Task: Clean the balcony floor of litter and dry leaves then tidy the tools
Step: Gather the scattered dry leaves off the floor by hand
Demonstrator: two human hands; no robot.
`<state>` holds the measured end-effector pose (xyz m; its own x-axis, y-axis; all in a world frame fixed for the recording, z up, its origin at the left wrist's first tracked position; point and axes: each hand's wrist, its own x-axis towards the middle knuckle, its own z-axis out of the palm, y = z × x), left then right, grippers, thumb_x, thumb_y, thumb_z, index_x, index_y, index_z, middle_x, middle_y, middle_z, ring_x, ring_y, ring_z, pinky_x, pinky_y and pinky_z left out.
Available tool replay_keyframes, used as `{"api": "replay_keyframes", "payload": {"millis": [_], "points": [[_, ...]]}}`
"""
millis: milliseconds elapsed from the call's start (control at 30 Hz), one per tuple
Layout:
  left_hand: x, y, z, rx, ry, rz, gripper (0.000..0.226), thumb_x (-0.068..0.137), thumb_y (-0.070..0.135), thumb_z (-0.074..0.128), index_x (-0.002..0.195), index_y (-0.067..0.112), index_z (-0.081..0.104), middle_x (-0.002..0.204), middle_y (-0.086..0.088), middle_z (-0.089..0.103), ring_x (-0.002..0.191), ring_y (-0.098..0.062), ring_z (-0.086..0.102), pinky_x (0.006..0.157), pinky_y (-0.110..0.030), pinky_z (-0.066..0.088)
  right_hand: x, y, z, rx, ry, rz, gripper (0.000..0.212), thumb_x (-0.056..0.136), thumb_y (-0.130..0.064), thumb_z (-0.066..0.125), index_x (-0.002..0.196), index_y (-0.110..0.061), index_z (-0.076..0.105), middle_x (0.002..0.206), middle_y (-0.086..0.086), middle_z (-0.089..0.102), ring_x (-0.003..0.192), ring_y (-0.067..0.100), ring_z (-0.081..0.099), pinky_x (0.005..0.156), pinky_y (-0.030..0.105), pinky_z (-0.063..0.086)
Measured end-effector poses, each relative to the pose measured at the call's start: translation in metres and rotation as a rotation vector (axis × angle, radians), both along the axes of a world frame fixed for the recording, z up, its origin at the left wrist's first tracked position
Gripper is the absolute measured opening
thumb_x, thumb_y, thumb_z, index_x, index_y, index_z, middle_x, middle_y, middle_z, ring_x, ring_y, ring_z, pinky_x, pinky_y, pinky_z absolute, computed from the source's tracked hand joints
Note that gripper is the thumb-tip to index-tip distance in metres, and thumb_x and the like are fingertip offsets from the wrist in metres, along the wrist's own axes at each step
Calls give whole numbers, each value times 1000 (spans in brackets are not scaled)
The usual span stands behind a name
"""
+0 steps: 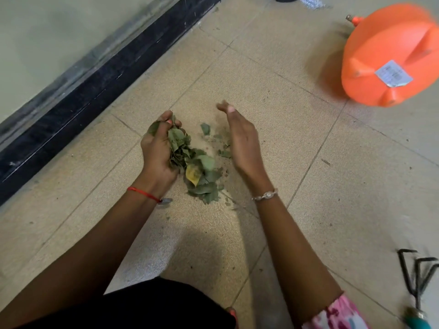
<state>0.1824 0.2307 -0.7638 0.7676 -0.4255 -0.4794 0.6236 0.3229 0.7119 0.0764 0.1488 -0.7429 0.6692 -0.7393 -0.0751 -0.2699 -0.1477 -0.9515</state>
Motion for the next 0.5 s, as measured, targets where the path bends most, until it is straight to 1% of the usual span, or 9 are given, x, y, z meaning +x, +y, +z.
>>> {"api": "replay_keyframes", "payload": {"millis": [67,100,133,200,267,333,400,467,500], "points": [[3,3,2,16,-31,7,16,92,3,51,89,14,62,74,-3,56,60,-9,55,51,-19,49,-10,-11,-13,-198,191,94,56,97,-43,19,137,-14,45,150,2,34,140,14,27,115,26,21],[3,4,3,12,-45,0,17,92,2,51,87,14,62,72,-3,57,59,-8,55,51,-20,48,-13,-11,-22,-269,264,183,57,96,-42,17,138,-14,44,150,3,33,141,14,25,117,29,13],[4,5,2,13,-57,-3,18,92,2,51,86,14,62,70,-2,58,58,-9,55,50,-20,49,-14,-8,-28,-323,305,271,57,96,-41,16,139,-14,43,151,3,32,141,11,22,116,26,6],[4,7,0,22,-78,-27,19,91,2,51,85,15,63,67,0,61,59,-9,55,53,-22,49,-21,6,-24,-329,289,373,54,98,-40,17,142,-17,38,151,1,31,136,1,18,112,21,3],[6,11,-2,33,-104,-42,20,91,3,52,83,16,65,68,0,62,61,-10,56,59,-24,49,-35,17,-19,-174,223,401,54,98,-47,27,145,-23,31,152,-1,31,134,2,21,114,28,13],[8,14,-5,53,-132,-49,22,90,3,53,82,17,67,70,-1,63,63,-11,56,64,-26,49,-50,32,-20,-183,222,395,77,84,-64,44,147,-28,18,155,-5,21,137,12,30,112,39,29],[7,15,-5,69,-178,-67,22,91,2,52,82,17,67,71,-2,63,64,-12,56,65,-27,48,-55,50,-28,-397,316,382,106,69,-74,57,148,-27,5,158,-3,3,143,17,16,114,40,21],[3,15,-4,100,-242,-100,21,91,1,52,84,14,66,71,-2,62,63,-12,55,63,-26,49,-47,64,-39,-574,380,300,117,62,-80,56,148,-22,0,158,7,-3,146,21,1,117,39,12],[0,15,-5,121,-283,-112,20,91,1,52,85,14,65,71,-2,62,64,-12,55,64,-26,49,-40,65,-42,-592,393,239,119,61,-82,53,148,-19,1,158,11,-2,146,23,-1,118,38,10]]}}
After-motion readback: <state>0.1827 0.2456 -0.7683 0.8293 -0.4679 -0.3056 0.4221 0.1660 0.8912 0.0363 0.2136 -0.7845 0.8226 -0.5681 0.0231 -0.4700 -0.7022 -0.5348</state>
